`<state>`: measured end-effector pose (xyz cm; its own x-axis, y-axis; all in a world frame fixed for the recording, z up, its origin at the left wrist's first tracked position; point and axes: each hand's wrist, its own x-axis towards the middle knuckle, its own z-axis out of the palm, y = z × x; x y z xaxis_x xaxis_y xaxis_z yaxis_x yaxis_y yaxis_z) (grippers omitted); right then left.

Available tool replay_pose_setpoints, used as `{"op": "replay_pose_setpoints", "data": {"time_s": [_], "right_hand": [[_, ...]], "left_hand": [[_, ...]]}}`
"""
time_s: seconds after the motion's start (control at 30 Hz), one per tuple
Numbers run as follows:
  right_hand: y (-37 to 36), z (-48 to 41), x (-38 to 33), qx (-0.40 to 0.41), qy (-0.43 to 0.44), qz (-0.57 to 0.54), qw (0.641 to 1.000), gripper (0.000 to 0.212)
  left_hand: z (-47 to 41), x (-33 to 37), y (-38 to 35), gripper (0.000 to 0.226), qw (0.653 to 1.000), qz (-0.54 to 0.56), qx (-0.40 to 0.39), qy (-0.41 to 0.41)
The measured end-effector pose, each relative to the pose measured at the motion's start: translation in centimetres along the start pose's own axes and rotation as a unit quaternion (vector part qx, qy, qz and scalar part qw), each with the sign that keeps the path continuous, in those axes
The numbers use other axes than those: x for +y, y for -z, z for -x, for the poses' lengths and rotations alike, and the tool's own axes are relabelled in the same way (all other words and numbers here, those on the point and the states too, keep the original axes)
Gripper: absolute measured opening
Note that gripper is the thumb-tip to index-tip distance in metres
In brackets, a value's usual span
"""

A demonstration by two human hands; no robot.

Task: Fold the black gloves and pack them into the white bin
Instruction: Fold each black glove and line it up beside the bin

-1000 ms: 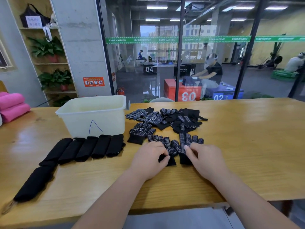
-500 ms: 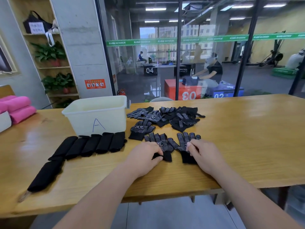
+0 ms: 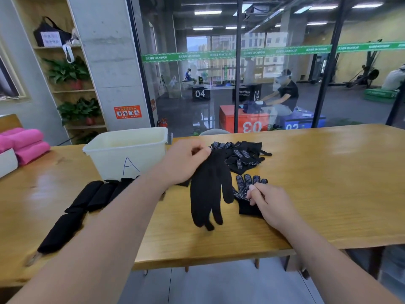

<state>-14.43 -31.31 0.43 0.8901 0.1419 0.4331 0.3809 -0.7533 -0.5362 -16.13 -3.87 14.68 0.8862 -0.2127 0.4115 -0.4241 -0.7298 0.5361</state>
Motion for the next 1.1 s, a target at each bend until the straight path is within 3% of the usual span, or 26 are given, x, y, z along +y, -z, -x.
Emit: {"op": "replay_pose_setpoints", "data": {"time_s": [0.17, 0.3, 0.37, 0.43, 0.5, 0.57, 0.67, 0.83, 0.97, 1.1], "right_hand": [[-0.1, -0.1, 0.4, 0.004, -0.015, -0.017, 1.000, 0.042], [-0.4, -0.2, 0.8, 0.017, -0.017, -0.014, 1.000, 0.043], [-0.4, -0.3, 1.1, 0.024, -0.018, -0.007, 1.000, 0.043], [-0.5, -0.4, 1.2, 0.028, -0.013, 0.017, 0.999, 0.042], [-0.6, -0.4, 1.1, 0.031, -0.002, 0.069, 0.997, 0.040], [-0.6, -0.3, 0.8, 0.034, 0.011, 0.101, 0.994, 0.032], [-0.6, 0.0, 0.5, 0.029, 0.038, 0.106, 0.993, 0.013], [-0.7, -0.3, 0.3, -0.076, 0.006, 0.155, 0.985, 0.041], [-0.5, -0.1, 0.1, -0.034, -0.033, 0.148, 0.988, 0.033], [-0.3, 0.1, -0.1, -0.003, -0.040, 0.155, 0.987, 0.033]], "left_hand": [[-2.6, -0.9, 0.1, 0.020, 0.997, -0.043, 0.048, 0.029], [-2.4, -0.6, -0.2, 0.016, 0.989, -0.024, 0.143, -0.028], [-1.2, -1.0, -1.0, 0.014, 0.991, -0.019, 0.115, -0.069], [0.5, -2.4, -2.9, 0.010, 0.995, -0.037, 0.027, -0.087], [2.5, -4.2, -5.4, 0.010, 0.991, -0.083, -0.077, -0.070], [4.4, -5.6, -7.5, 0.018, 0.980, -0.141, -0.133, -0.051], [6.2, -6.7, -9.1, 0.020, 0.982, -0.159, -0.082, -0.063], [7.0, -6.7, -9.6, 0.023, 0.982, -0.158, -0.083, -0.056], [6.6, -6.3, -9.2, 0.024, 0.984, -0.166, -0.055, -0.047], [6.4, -6.9, -10.1, 0.050, 0.981, -0.164, -0.107, -0.016]]}}
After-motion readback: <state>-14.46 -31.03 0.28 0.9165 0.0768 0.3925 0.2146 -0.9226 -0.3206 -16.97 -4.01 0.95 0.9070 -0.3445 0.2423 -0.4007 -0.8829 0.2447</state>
